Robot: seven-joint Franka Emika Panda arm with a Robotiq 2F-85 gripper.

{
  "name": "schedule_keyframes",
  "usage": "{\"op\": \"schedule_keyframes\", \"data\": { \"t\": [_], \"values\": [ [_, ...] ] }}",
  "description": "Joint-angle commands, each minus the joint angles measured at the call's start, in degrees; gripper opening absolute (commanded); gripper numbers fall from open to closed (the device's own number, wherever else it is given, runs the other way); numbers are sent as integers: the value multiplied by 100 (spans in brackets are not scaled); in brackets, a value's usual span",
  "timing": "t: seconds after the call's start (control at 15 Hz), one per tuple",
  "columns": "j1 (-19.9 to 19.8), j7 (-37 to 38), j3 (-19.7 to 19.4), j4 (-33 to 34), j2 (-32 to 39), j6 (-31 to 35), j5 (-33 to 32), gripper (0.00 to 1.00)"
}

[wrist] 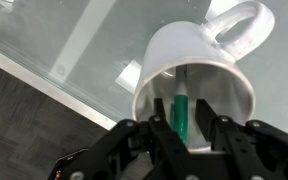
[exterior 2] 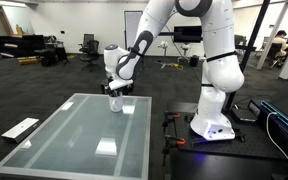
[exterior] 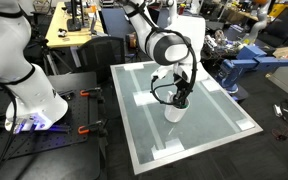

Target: Put the marker in the mug on the table

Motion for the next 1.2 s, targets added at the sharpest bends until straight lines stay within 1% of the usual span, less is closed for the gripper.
{"op": "schedule_keyframes", "data": {
  "t": [0.0, 0.13, 0.2, 0.27, 0.4, 0.47, 0.53, 0.6, 0.67, 0.93, 1.13],
  "values": [
    [189, 43, -182, 145, 125, 8, 21, 40],
    [231, 69, -224, 169, 153, 12, -3, 40],
    [257, 84, -248, 180, 165, 16, -15, 34],
    [276, 92, -267, 188, 174, 22, -22, 13],
    [329, 119, -319, 199, 190, 34, -56, 8],
    [355, 125, -342, 195, 188, 37, -61, 3],
    [378, 133, -363, 186, 180, 44, -69, 0],
    [403, 138, -380, 174, 166, 47, -82, 4],
    [433, 158, -399, 156, 150, 54, -107, 4],
    [565, 249, -496, 50, 37, 78, -248, 4],
    [707, 404, -631, -34, -62, 107, -466, 4]
  ]
}}
